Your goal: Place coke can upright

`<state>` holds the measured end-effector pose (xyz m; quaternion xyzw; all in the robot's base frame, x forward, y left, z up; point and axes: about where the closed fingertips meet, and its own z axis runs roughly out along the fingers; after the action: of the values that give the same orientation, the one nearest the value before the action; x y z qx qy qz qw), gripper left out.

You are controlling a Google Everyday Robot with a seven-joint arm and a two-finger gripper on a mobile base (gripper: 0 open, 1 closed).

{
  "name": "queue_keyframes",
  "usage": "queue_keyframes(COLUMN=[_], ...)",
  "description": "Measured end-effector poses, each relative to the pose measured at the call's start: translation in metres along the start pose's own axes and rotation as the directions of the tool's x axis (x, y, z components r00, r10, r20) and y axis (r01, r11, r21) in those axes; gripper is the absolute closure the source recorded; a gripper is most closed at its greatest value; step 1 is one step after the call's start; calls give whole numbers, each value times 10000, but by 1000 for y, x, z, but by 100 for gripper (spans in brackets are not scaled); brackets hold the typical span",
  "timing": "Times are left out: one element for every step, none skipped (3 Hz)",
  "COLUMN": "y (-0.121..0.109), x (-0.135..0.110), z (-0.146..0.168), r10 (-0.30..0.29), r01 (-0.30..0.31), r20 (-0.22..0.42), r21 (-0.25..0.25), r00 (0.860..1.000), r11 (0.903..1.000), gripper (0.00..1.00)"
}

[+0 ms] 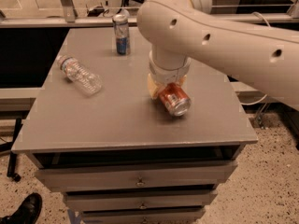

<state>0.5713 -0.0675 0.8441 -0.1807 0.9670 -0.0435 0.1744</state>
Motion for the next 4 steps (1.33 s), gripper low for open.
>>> queue_keyframes(y=[-17, -10, -5, -14], x=[-40, -93, -112, -125], z=[-23, -60, -70, -69], r10=[-1100, -1493, -750, 764], r01=[1141, 2201, 2609, 2674], r20=[1637, 4187, 5858, 7000], r21=[-156, -1260, -2397, -3683], r00=[9804, 8958, 8070, 7100], r11=[9934, 9673, 9351, 8904], gripper=[100, 100, 100, 100])
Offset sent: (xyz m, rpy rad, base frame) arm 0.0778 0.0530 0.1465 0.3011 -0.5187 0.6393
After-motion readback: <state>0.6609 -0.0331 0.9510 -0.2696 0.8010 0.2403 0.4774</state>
